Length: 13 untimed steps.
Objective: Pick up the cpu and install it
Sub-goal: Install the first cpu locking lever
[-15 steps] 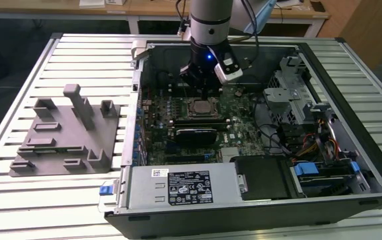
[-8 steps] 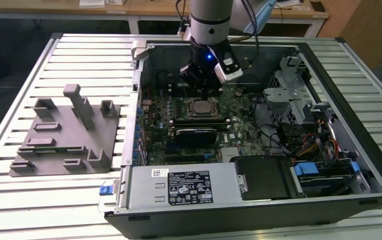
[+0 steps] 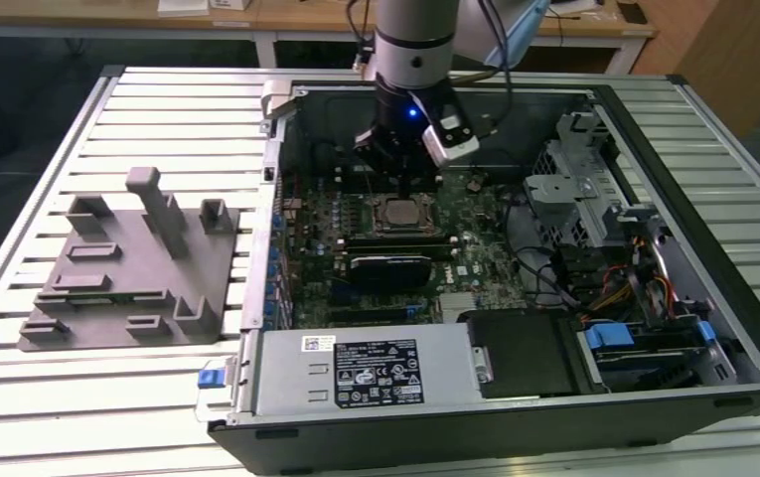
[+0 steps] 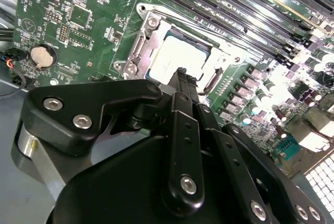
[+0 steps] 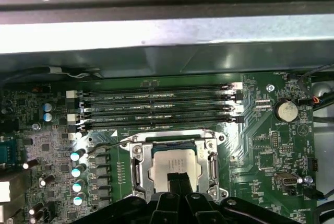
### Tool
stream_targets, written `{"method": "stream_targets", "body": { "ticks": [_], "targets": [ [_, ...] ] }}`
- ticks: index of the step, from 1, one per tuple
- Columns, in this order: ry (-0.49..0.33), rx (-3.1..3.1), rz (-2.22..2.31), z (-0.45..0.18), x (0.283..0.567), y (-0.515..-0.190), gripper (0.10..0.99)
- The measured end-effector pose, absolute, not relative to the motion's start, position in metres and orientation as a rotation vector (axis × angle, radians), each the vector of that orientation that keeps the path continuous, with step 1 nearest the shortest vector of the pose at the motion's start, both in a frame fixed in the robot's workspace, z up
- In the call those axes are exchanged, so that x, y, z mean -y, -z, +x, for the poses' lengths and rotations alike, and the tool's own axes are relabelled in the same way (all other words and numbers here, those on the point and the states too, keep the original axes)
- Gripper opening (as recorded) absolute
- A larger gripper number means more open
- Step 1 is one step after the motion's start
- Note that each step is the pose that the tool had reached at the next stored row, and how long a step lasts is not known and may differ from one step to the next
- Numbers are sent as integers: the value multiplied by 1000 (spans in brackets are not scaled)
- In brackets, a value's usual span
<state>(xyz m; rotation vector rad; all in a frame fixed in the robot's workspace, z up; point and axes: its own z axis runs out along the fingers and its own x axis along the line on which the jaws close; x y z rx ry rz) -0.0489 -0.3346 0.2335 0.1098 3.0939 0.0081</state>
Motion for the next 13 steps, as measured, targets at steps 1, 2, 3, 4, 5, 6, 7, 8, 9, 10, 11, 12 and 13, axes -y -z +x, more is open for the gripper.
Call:
{"method": "stream_targets", "body": {
  "ticks": [1, 2, 3, 4, 5, 6, 7, 8, 9, 10, 11, 12, 13],
  "targets": [
    [-8, -3094, 110, -50, 335, -233, 106],
    [-8, -3094, 110, -51, 335, -233, 106],
    [-8, -3094, 110, -52, 335, -233, 106],
    [-8, -3094, 110, -53, 335, -233, 106],
    [-8, -3094, 110, -54, 335, -233, 106],
    [-8, -3094, 110, -56, 335, -233, 106],
    [-8, -3094, 110, -57, 335, -234, 106],
    [-8, -3094, 110, -58, 335, -233, 106],
    [-8, -3094, 110, -59, 335, -233, 106],
    [-8, -3094, 110, -60, 335, -233, 106],
    [-8, -3094, 110, -62, 335, -234, 106],
    [-8, -3094, 110, -63, 335, -234, 106],
    [-8, -3094, 110, -65, 335, -234, 106]
  ]
}}
